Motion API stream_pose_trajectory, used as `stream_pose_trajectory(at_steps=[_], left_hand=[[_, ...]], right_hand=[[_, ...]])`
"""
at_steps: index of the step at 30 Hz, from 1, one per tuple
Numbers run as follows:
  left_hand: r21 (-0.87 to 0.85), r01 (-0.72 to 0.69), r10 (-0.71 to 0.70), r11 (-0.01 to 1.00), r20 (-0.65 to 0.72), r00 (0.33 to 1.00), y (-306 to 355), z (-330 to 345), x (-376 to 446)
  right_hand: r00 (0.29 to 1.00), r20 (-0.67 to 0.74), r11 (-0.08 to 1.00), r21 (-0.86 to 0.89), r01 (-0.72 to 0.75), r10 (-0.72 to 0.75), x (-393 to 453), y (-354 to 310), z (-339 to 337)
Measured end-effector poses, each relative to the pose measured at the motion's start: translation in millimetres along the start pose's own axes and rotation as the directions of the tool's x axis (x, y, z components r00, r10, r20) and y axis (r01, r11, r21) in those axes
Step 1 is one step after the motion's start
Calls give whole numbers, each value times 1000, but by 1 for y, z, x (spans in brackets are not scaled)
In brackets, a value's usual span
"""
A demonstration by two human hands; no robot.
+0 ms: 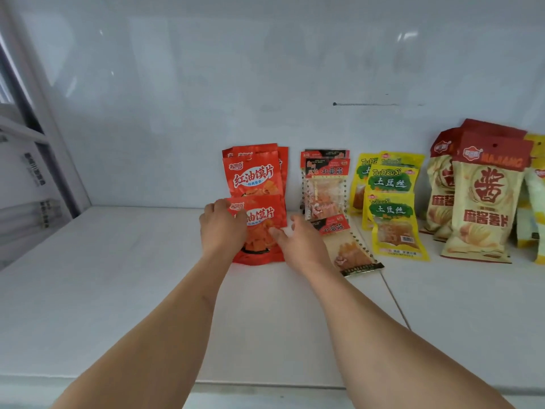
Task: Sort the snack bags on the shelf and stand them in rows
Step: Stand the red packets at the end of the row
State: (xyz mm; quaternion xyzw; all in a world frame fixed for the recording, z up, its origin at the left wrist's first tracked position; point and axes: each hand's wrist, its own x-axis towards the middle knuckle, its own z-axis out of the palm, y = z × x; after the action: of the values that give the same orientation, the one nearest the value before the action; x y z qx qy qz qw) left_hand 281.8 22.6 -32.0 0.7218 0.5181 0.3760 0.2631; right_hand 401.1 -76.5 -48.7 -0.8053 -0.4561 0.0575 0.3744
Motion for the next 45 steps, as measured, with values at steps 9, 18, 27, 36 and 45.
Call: stream_pose_trajectory(at_steps=[9,18,27,36,45], left_hand=[[-390,333,-315,859,110,943,-16,14,38],[-664,89,-172,743,-61,983,7,12,61],[-716,155,-274,681,-53,960,7,43,92],[-746,127,-192,654,-2,981,9,49,94],[-650,63,-50,758,38,998,-3,49,94]], right_hand=[[994,-105,998,57,-32,37,23,-6,45],[982,-177,992,115,-48,68,53,-15,45],[983,-116,986,107,-131,143,79,-7,66],[985,-127,989,109,-104,118,93,-5,68],[976,-138,982,-66,-178,168,90,-6,74]])
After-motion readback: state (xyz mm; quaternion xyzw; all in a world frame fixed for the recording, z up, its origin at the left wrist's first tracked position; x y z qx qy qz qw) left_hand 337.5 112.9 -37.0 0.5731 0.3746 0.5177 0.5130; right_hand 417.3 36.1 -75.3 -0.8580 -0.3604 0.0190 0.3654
